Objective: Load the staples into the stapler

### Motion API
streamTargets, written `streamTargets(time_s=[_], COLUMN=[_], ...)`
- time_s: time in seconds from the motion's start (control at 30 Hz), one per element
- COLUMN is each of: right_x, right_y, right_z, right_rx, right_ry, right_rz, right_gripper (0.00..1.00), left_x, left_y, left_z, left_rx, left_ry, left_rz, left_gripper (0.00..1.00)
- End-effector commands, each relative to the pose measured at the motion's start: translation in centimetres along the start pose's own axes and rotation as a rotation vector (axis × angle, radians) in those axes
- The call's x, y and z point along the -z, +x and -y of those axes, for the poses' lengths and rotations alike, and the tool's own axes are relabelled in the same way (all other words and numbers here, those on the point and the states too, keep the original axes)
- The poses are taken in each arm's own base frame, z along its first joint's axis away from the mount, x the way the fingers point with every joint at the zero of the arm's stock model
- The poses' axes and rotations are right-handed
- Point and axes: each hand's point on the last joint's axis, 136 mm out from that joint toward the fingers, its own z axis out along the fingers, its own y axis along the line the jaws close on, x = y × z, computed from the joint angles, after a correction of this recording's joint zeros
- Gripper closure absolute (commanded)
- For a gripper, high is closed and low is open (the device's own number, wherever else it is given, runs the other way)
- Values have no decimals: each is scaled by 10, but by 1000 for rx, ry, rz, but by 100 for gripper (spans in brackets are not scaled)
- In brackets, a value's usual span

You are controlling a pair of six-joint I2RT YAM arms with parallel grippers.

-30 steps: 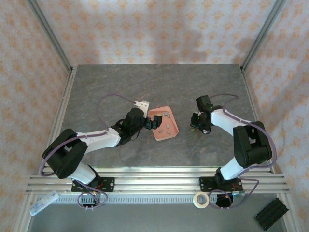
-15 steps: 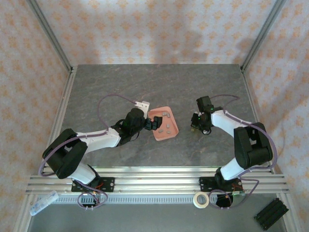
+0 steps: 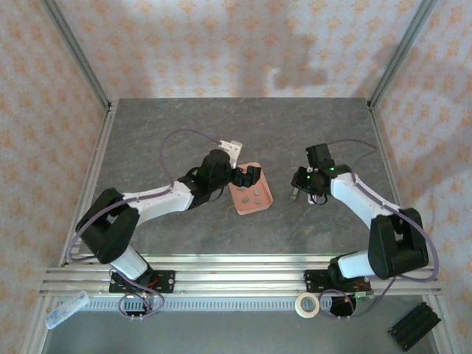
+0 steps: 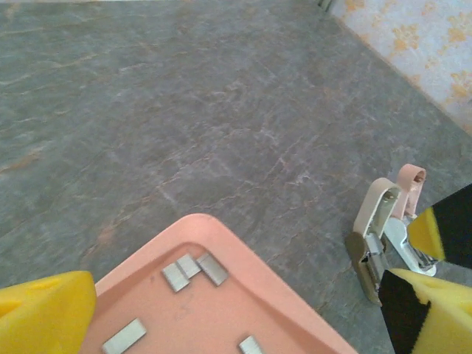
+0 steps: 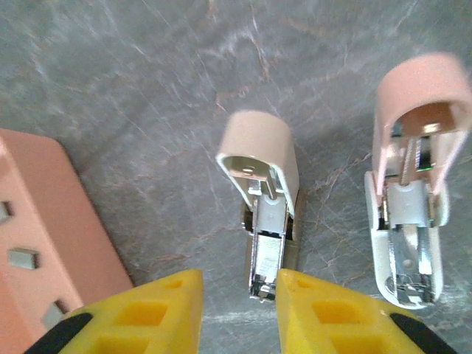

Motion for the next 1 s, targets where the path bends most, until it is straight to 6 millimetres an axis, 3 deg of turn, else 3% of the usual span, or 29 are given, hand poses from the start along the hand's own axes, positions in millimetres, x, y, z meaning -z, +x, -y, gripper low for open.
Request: streamTargets(time_s=[0.0, 0.27, 0.5, 0.6, 0.8, 0.97], right_x=[20, 39, 37, 36, 34, 34], right_y=[-9, -16, -19, -19, -14, -13], right_z=[13, 44, 72, 82, 88, 87], right_rx=[-9, -128, -280, -330, -317, -317], right_ry=[20, -64, -149, -170, -148, -158], right_rz=[80, 114, 70, 58, 15, 7], right_gripper=[66, 64, 63, 63, 63, 63], left_x=[-19, -62, -110, -129, -165, -172], left_y=[9, 9, 14, 19, 22, 27], left_z=[17, 64, 109, 118, 135, 150], left_rx=[-21, -48, -20, -22, -3, 1], left_ry=[82, 224, 412, 438, 522, 605], left_rz=[-85, -180, -268, -301, -312, -330], left_gripper=[2, 3, 4, 5, 6, 8])
